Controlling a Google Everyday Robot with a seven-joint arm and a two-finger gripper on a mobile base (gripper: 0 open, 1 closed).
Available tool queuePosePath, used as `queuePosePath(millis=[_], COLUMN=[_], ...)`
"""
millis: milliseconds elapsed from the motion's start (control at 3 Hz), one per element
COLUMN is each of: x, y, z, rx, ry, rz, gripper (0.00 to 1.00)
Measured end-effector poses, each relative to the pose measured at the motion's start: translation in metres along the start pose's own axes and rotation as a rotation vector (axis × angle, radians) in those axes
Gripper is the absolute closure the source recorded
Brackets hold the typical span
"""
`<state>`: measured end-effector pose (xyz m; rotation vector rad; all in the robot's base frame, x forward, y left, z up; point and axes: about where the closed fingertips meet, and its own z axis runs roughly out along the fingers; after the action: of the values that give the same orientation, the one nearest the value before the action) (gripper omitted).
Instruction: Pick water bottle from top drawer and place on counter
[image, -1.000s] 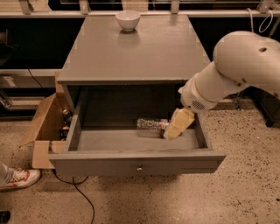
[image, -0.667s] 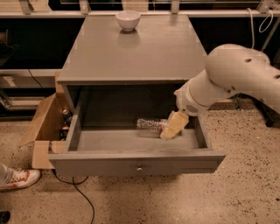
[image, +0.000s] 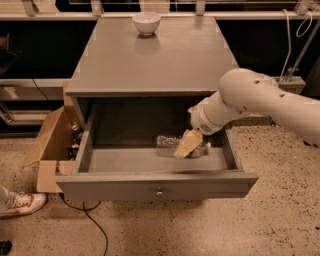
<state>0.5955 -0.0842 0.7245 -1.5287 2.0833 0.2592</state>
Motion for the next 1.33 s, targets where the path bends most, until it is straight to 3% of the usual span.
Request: queuePosePath(millis=[333, 1333], x=[0.008, 0.029], y=[-0.008, -0.018], z=[0.034, 0.085], rx=[-0.020, -0.060], ry=[-0.002, 0.016], rz=[0.009, 0.038], gripper=[0.00, 0.00])
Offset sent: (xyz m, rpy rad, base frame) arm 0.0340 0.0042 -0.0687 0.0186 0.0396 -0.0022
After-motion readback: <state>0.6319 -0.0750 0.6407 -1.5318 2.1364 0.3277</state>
